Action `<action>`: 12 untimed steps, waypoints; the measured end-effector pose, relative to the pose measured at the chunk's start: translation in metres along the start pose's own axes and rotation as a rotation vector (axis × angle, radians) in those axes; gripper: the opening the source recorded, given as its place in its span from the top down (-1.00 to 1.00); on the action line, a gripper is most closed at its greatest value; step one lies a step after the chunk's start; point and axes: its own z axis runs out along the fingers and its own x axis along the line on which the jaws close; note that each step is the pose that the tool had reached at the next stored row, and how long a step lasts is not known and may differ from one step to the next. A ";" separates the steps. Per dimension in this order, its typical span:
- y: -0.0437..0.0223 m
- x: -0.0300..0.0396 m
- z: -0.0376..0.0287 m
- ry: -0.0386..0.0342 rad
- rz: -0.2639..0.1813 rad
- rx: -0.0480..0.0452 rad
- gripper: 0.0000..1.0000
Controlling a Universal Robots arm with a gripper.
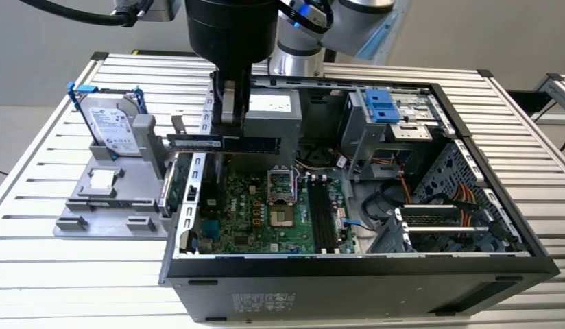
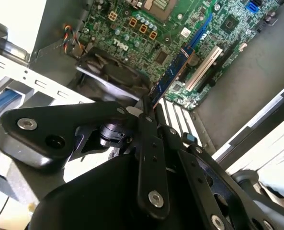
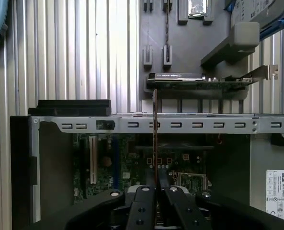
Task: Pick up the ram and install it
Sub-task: 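Pick up the ram and move it above insertion slot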
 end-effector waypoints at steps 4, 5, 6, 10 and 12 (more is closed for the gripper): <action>-0.0045 -0.0001 -0.0003 0.0000 0.000 0.0000 1.00; -0.0057 -0.0001 -0.0004 0.0000 0.000 0.0000 1.00; -0.0068 -0.0001 -0.0005 0.0001 0.000 0.0000 1.00; -0.0112 -0.0002 -0.0008 0.0000 0.000 0.0000 1.00; -0.0134 -0.0003 -0.0009 0.0000 0.000 0.0000 1.00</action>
